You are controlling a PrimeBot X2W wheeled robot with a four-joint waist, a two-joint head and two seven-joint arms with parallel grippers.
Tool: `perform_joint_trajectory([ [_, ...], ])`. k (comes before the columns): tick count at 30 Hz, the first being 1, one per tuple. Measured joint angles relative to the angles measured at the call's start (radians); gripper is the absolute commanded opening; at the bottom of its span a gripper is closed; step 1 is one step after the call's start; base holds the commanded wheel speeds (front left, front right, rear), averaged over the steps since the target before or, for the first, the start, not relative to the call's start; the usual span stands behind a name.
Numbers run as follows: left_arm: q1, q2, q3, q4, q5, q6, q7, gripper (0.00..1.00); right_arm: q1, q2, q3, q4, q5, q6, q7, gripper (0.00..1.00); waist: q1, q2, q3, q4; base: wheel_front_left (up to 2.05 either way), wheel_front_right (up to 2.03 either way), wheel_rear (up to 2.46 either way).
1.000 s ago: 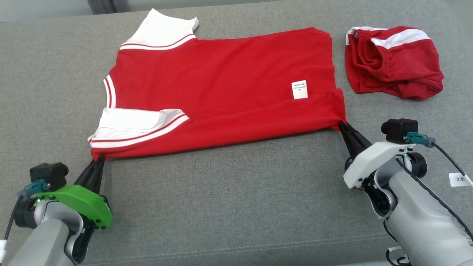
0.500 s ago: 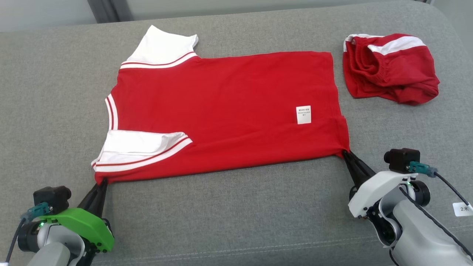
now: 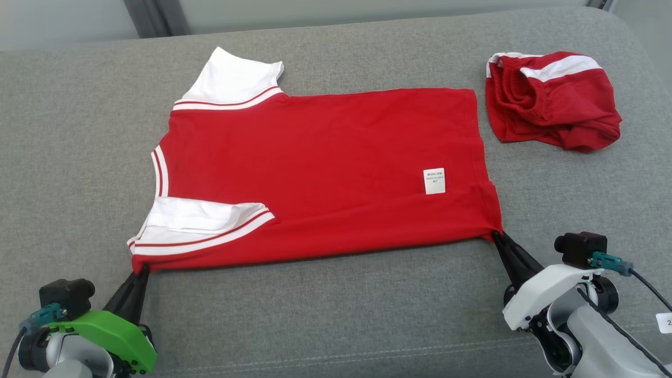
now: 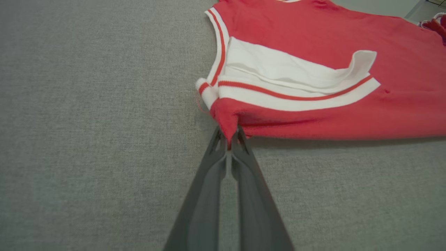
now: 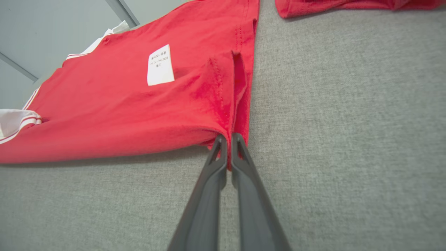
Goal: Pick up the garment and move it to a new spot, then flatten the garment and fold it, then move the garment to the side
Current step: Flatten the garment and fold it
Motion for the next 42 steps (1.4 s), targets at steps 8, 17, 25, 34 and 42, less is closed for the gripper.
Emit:
perform_joint_trajectory([
  [8, 0.049, 0.004, 0.012, -0.037, -0.011, 0.01, 0.0, 0.0, 0.053, -0.016, -0.001, -0.061, 0.0, -0.02, 0.0, 0.0, 0.0, 0.0, -0.005, 0.001, 0.0, 0.0, 0.0],
  [17, 0.07, 0.01, 0.019, -0.066, -0.013, 0.018, 0.0, 0.0, 0.091, -0.028, -0.001, -0.11, 0.0, -0.039, 0.003, 0.15, 0.0, 0.0, -0.011, 0.004, 0.0, 0.0, 0.0],
  [25, 0.074, 0.023, 0.019, -0.074, -0.013, 0.036, 0.004, 1.0, 0.096, -0.057, 0.0, -0.142, 0.0, -0.063, 0.027, 1.0, 0.0, 0.0, -0.015, 0.004, 0.0, 0.0, 0.0],
  [34, 0.085, 0.033, 0.032, -0.124, -0.015, 0.057, 0.004, 1.0, 0.106, -0.085, -0.019, -0.21, -0.011, -0.085, 0.031, 1.0, 0.0, 0.0, -0.02, 0.01, 0.0, 0.0, 0.0],
  [42, 0.077, 0.038, 0.035, -0.191, 0.015, 0.081, 0.003, 1.0, 0.097, -0.111, -0.047, -0.29, -0.037, -0.117, 0.02, 1.0, 0.0, 0.0, -0.031, 0.015, 0.0, 0.0, 0.0],
])
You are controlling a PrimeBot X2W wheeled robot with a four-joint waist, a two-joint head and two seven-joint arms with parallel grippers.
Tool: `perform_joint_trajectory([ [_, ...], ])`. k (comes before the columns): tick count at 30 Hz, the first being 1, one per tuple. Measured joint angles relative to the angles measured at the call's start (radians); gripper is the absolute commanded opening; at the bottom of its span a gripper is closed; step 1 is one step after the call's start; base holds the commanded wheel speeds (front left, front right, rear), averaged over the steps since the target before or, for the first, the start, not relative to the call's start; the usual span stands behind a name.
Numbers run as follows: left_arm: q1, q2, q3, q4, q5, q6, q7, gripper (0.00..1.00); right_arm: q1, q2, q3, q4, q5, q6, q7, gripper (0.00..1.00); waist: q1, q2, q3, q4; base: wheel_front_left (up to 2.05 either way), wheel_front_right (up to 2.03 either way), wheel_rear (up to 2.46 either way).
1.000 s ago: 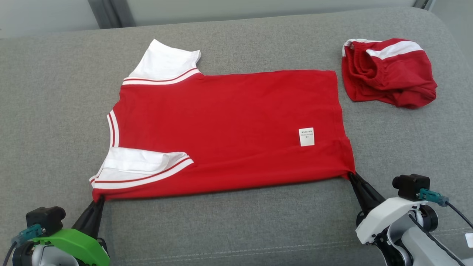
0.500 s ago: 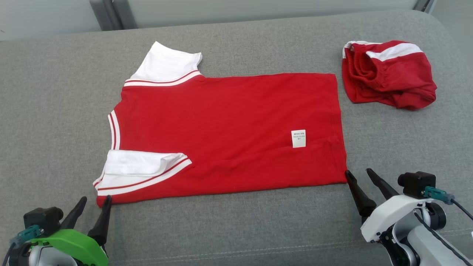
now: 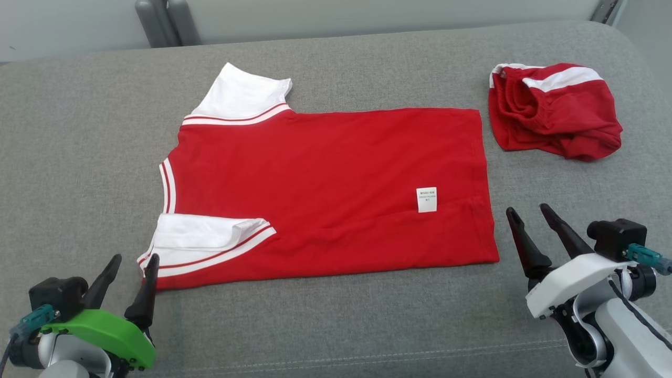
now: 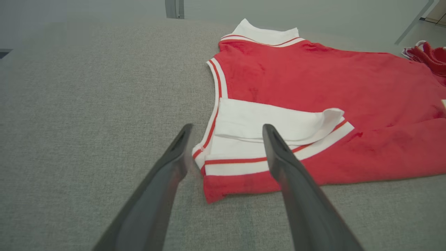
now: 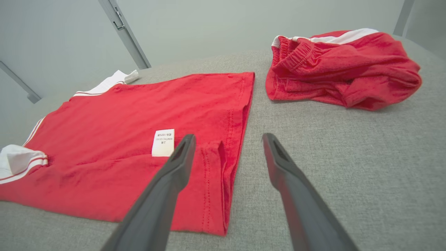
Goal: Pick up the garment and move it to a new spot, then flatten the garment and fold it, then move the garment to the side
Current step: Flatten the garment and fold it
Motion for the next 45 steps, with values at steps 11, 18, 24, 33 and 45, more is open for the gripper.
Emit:
perform_joint_trajectory([
  [11, -0.063, -0.002, 0.012, -0.052, 0.044, 0.044, -0.003, 1.0, -0.04, 0.002, -0.004, -0.054, -0.018, -0.01, -0.004, 1.0, 0.0, 0.0, -0.005, -0.012, 0.0, 0.0, 0.0],
  [18, -0.087, -0.019, 0.034, -0.074, 0.044, 0.062, -0.003, 1.0, -0.053, 0.021, -0.009, -0.071, -0.023, -0.018, -0.009, 1.0, 0.0, 0.0, -0.004, -0.031, 0.0, 0.0, 0.0],
  [24, -0.13, -0.015, 0.035, -0.09, 0.044, 0.063, -0.001, 1.0, -0.076, 0.023, -0.014, -0.083, -0.023, -0.02, -0.011, 1.0, 0.0, 0.0, 0.02, -0.042, 0.0, 0.0, 0.0],
  [33, -0.239, 0.019, 0.043, -0.117, 0.035, 0.041, 0.055, 1.0, -0.194, 0.026, -0.009, -0.088, -0.025, -0.017, 0.026, 1.0, 0.0, 0.0, 0.089, -0.058, 0.0, 0.0, 0.0],
  [45, -0.466, 0.037, 0.08, -0.115, -0.061, -0.012, 0.188, 1.0, -0.383, 0.054, -0.01, -0.035, -0.023, -0.014, 0.123, 1.0, 0.0, 0.0, 0.234, -0.068, 0.0, 0.0, 0.0],
])
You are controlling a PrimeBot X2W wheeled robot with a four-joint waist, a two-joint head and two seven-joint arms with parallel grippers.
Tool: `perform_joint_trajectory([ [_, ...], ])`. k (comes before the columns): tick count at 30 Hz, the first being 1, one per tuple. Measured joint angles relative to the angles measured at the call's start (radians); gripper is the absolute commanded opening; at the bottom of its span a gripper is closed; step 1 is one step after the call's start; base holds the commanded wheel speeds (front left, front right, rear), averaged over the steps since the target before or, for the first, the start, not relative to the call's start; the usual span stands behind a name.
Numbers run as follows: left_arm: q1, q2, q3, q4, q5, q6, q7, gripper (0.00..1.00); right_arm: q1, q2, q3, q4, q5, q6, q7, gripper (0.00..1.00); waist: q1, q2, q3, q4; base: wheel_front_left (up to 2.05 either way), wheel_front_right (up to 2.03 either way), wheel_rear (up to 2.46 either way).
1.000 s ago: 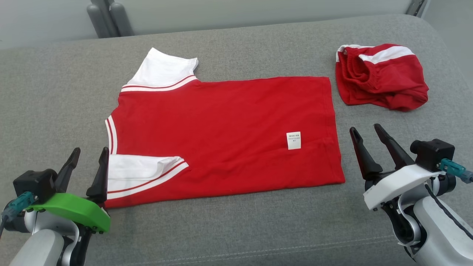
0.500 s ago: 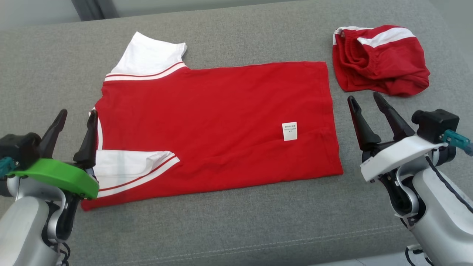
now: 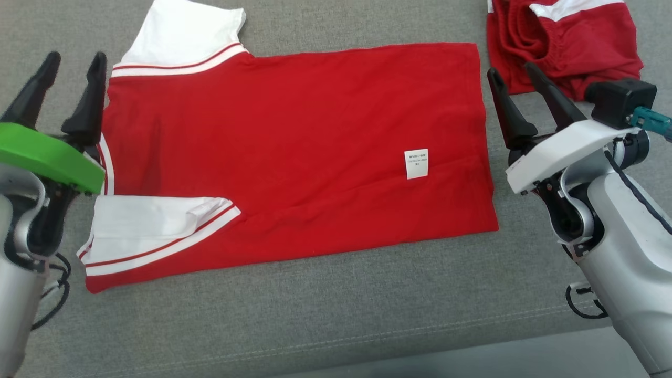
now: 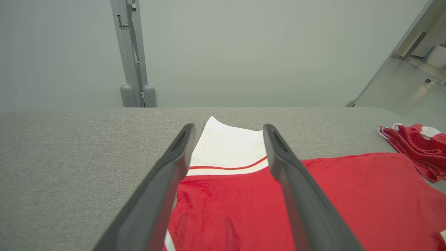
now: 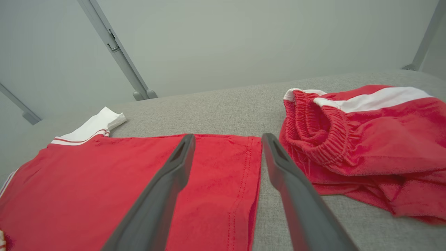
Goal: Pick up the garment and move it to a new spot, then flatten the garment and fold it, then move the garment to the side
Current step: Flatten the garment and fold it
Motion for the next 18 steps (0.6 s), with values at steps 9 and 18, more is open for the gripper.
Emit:
perform_joint_trajectory([
  [9, -0.195, 0.024, 0.018, 0.035, -0.079, -0.026, 0.142, 1.0, -0.15, 0.022, 0.015, 0.06, -0.002, -0.001, 0.075, 1.0, 0.0, 0.0, 0.108, -0.004, 0.0, 0.0, 0.0],
  [18, -0.325, 0.087, 0.036, 0.132, -0.131, -0.031, 0.286, 1.0, -0.259, 0.083, 0.054, 0.109, -0.011, 0.006, 0.109, 1.0, 0.0, 0.0, 0.186, -0.029, 0.0, 0.0, 0.0],
])
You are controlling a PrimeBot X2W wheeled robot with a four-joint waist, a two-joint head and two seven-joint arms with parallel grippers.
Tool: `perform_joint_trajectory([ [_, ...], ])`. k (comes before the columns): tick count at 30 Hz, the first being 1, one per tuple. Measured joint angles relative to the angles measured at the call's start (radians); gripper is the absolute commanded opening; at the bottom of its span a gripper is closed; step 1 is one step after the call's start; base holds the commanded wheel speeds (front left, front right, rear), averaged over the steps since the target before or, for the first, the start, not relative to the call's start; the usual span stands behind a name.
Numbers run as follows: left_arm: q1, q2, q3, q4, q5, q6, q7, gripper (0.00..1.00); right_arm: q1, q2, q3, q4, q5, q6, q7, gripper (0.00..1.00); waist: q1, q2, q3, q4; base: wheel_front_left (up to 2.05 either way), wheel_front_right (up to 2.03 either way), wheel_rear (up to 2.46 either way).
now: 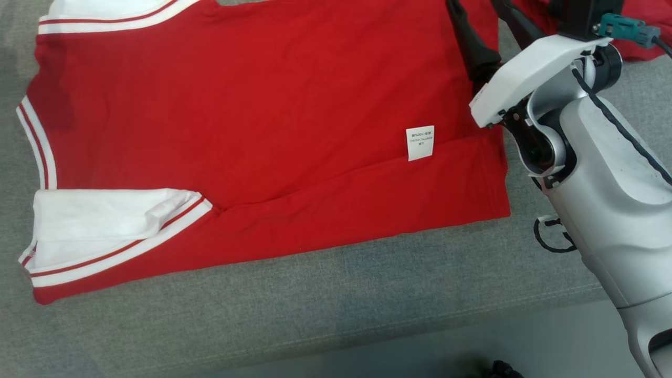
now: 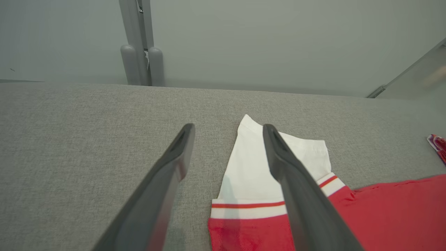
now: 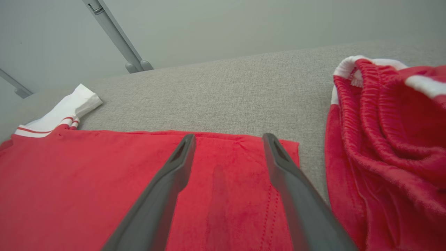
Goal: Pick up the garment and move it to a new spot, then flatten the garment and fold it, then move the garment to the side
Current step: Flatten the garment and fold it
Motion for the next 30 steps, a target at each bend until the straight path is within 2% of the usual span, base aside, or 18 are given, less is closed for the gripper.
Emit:
perform_joint_trajectory([
  [4, -0.054, 0.024, -0.007, 0.03, 0.0, -0.004, 0.046, 1.0, -0.032, 0.032, 0.009, 0.022, 0.0, 0.007, 0.0, 1.0, 0.0, 0.0, 0.024, -0.028, 0.0, 0.0, 0.0],
  [16, -0.169, 0.031, -0.055, 0.079, 0.013, -0.018, 0.135, 1.0, -0.096, 0.104, 0.035, 0.104, -0.002, 0.018, -0.003, 1.0, 0.0, 0.0, 0.084, -0.112, 0.0, 0.0, 0.0],
  [22, -0.208, 0.067, -0.055, 0.12, 0.018, -0.022, 0.15, 1.0, -0.137, 0.146, 0.054, 0.131, -0.008, 0.035, -0.019, 1.0, 0.0, 0.0, 0.11, -0.154, 0.0, 0.0, 0.0],
  [28, -0.22, 0.097, -0.054, 0.164, 0.047, -0.025, 0.163, 1.0, -0.17, 0.158, 0.074, 0.153, -0.009, 0.047, -0.033, 1.0, 0.0, 0.0, 0.134, -0.195, 0.0, 0.0, 0.0],
  [30, -0.235, 0.127, -0.056, 0.181, 0.06, -0.026, 0.165, 1.0, -0.189, 0.168, 0.083, 0.165, -0.009, 0.055, -0.043, 1.0, 0.0001, 0.0, 0.15, -0.221, 0.0, 0.0, 0.0],
])
